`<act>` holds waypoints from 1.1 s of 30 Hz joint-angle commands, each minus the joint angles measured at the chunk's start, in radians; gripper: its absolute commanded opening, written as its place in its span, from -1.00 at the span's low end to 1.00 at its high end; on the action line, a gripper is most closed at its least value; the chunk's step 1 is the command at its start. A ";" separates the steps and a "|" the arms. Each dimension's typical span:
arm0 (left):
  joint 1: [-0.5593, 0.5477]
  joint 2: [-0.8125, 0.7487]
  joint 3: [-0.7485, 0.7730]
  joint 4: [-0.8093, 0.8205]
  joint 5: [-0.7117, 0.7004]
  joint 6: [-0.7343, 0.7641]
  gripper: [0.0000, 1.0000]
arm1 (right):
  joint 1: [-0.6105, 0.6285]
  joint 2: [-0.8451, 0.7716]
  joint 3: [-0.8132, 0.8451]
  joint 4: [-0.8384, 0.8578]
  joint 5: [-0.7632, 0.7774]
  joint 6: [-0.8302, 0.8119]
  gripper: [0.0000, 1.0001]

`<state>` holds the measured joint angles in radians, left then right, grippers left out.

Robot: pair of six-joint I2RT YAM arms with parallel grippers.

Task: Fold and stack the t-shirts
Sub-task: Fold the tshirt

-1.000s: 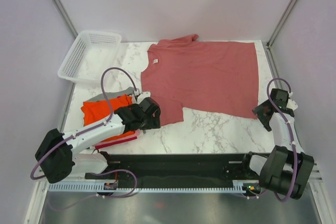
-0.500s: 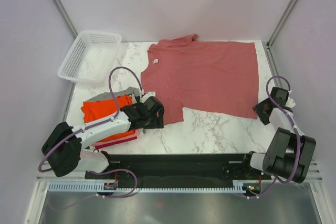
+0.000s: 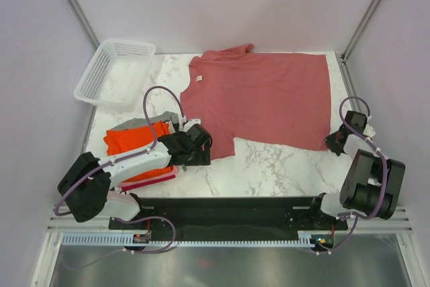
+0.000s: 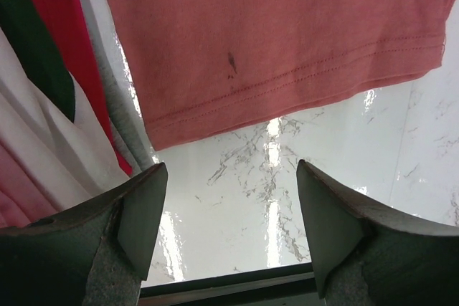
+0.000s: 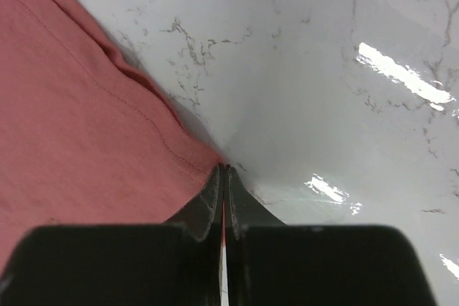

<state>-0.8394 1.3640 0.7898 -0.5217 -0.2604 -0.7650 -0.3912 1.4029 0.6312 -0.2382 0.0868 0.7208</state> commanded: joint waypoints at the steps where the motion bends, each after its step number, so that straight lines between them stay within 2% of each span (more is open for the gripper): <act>1: -0.003 0.015 0.011 0.022 -0.020 0.020 0.60 | -0.005 0.015 0.010 0.004 -0.012 0.008 -1.00; 5: -0.004 0.030 0.020 0.005 -0.013 0.015 0.60 | -0.005 -0.024 0.010 -0.013 0.010 -0.003 -0.97; 7: -0.004 0.032 0.029 -0.006 -0.002 0.013 0.59 | -0.005 -0.048 0.016 -0.033 0.024 -0.018 -0.54; 9: -0.004 0.024 0.029 -0.012 -0.003 0.010 0.59 | -0.005 -0.076 0.018 -0.068 0.057 -0.026 0.12; 11: -0.004 0.018 0.029 -0.017 -0.005 0.009 0.59 | -0.005 -0.107 -0.001 -0.085 0.070 -0.035 0.28; 16: -0.004 0.003 0.028 -0.024 -0.019 0.007 0.59 | -0.006 -0.174 -0.022 -0.116 0.059 -0.038 0.28; 23: -0.003 -0.003 0.029 -0.037 -0.056 0.024 0.59 | 0.006 -0.105 -0.031 -0.109 0.030 -0.018 0.19; 29: -0.003 0.009 0.026 -0.037 -0.057 0.030 0.60 | 0.014 -0.045 -0.039 -0.053 0.013 0.003 0.05; 33: -0.003 0.026 0.031 -0.040 -0.065 0.035 0.60 | 0.025 -0.007 -0.041 -0.032 -0.002 0.017 -0.22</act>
<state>-0.8394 1.3830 0.7898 -0.5522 -0.2867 -0.7601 -0.3767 1.3510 0.6064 -0.2756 0.1055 0.7132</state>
